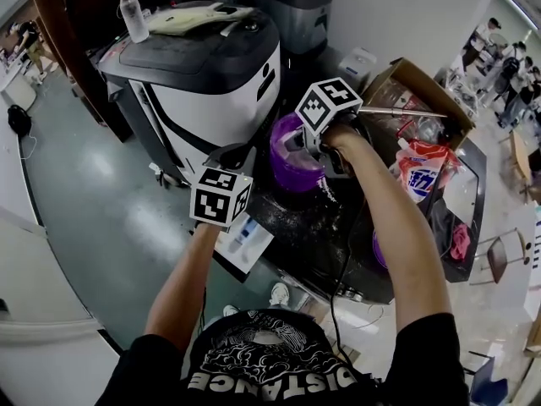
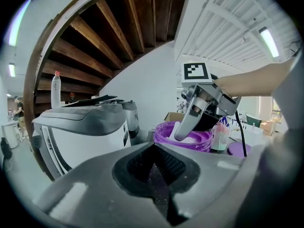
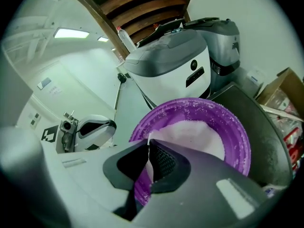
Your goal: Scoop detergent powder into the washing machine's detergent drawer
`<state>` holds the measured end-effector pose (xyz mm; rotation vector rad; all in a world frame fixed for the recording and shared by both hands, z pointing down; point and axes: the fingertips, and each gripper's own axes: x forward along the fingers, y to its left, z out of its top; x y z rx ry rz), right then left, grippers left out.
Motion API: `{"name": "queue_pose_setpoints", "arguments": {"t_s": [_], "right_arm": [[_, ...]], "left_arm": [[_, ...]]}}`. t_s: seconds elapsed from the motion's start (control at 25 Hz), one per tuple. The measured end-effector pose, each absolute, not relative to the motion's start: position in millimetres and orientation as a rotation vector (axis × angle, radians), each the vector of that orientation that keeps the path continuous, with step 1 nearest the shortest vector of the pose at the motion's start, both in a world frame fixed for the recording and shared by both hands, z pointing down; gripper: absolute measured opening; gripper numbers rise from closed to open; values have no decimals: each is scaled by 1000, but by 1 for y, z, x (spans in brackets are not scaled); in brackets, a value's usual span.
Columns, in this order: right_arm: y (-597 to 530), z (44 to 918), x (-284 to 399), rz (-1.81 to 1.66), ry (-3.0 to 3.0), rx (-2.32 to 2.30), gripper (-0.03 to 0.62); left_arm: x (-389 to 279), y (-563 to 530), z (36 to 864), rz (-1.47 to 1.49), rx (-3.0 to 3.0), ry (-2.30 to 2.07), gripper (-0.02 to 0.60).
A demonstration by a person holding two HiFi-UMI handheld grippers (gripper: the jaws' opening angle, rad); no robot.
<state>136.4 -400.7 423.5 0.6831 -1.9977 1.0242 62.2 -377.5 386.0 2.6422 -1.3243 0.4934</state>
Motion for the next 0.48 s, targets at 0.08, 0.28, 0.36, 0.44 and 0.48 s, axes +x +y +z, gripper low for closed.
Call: {"name": "queue_pose_setpoints", "arguments": {"t_s": [0.08,0.28,0.36,0.44,0.48], "right_arm": [[-401,419,138,1057,-2015,714,35],[-402,408,140,1137,-2068,792,35],[-403,404,143,1180,-2094,833,35],[-402,400,147,1226,-2117,867,35],[-402,399,149,1249,-2127,886,35]], "left_arm": [[62,-377,385,489,2653,-1311,0],[64,-376,381,476,2673,-1279,0],[65,-376,380,473,2683,-1262,0],[67,-376,378,472,2695,-1249,0],[68,-375,376,470,2700,-1244,0]]}}
